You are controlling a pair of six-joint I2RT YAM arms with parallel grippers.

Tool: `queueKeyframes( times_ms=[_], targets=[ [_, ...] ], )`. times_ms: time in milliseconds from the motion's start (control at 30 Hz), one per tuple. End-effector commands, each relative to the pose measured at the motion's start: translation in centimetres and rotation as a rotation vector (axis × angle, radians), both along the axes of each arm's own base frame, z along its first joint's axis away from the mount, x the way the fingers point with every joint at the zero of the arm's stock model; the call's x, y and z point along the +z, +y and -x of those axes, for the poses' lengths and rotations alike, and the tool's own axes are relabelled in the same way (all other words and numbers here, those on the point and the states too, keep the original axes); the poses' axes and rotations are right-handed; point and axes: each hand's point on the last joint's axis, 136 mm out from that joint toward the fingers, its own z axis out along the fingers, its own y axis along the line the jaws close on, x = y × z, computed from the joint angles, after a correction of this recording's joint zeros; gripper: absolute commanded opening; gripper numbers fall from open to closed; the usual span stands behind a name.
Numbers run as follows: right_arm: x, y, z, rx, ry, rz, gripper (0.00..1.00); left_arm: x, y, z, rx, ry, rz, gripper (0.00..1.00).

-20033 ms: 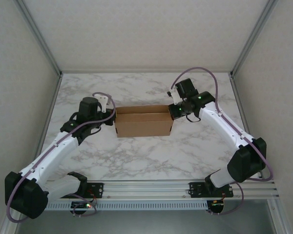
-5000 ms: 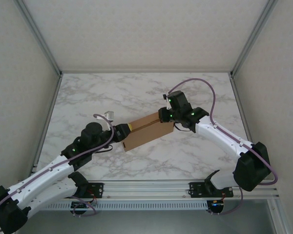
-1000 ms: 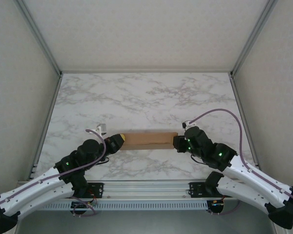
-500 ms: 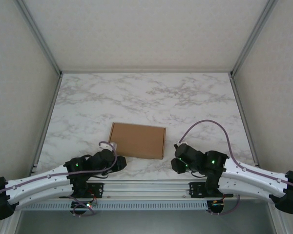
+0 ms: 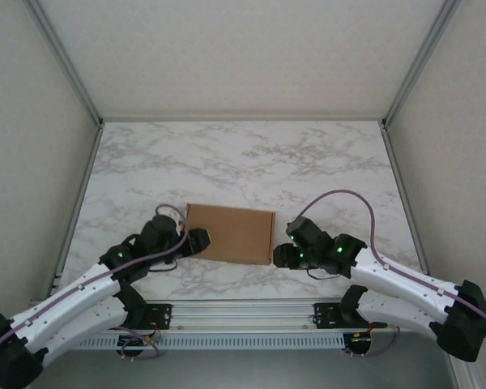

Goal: Fold the paper box

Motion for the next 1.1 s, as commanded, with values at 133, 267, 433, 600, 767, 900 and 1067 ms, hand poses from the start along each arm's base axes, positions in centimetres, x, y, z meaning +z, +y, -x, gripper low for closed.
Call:
queueKeyframes(
  times_ms=[133,267,433,600,767,900,1067],
  targets=[
    [0.8,3.0,-4.1,-0.095,0.076,-0.104,0.56,-1.4,4.6,-5.5,0.171,-0.03,-0.132,0.61],
    [-0.2,2.7,-6.2,-0.172,0.072,-0.077,0.57,-4.0,5.9,-6.4,0.229,0.017,-0.227,0.62],
    [-1.7,3.7,-7.6,-0.188,0.11,-0.095,0.57,-6.6,4.8,-5.8,0.191,0.059,-0.172,0.61],
    [-3.3,4.3,-8.8,-0.195,0.125,-0.087,0.5,-8.1,4.2,-5.9,0.2,0.089,-0.133,0.57],
    [-4.8,4.0,-10.4,-0.215,0.137,-0.061,0.43,-9.8,3.5,-6.4,0.199,0.132,-0.114,0.52],
    [-5.3,3.4,-12.6,-0.222,0.13,-0.027,0.4,-9.9,2.6,-7.8,0.192,0.136,-0.101,0.49],
    [-4.8,1.7,-16.8,-0.243,0.087,0.029,0.41,-9.2,1.3,-10.9,0.176,0.116,-0.115,0.49]
  ],
)
